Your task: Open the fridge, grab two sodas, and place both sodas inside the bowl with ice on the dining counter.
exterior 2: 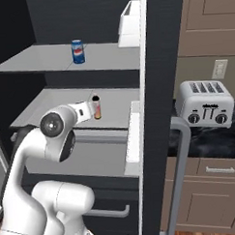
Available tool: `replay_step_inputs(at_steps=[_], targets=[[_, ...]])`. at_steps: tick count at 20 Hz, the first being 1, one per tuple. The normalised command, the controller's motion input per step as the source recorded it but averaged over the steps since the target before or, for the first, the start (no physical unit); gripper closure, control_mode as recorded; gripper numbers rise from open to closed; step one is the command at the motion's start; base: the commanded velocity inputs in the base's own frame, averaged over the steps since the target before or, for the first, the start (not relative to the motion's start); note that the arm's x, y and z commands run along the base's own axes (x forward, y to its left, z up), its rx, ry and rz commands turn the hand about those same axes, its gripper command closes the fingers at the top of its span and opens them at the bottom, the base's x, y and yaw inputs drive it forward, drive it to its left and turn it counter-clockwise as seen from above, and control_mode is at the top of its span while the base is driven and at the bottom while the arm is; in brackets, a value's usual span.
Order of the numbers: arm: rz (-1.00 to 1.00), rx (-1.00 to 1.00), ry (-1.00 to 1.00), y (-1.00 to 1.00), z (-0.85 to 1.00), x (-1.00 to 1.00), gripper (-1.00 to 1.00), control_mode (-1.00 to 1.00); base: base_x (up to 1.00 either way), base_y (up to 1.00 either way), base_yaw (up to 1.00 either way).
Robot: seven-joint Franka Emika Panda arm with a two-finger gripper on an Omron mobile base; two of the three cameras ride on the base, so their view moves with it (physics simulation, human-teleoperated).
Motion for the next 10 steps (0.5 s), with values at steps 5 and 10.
replay_step_inputs(at_steps=[5, 10], targets=[[0.00, 0.06, -0.03, 0.00, -0.13, 0.26, -1.00, -1.00, 0.00, 0.00, 0.00], [0.00, 0.10, -0.01, -0.01, -0.07, 0.08, -1.00, -1.00, 0.00, 0.00, 0.00]])
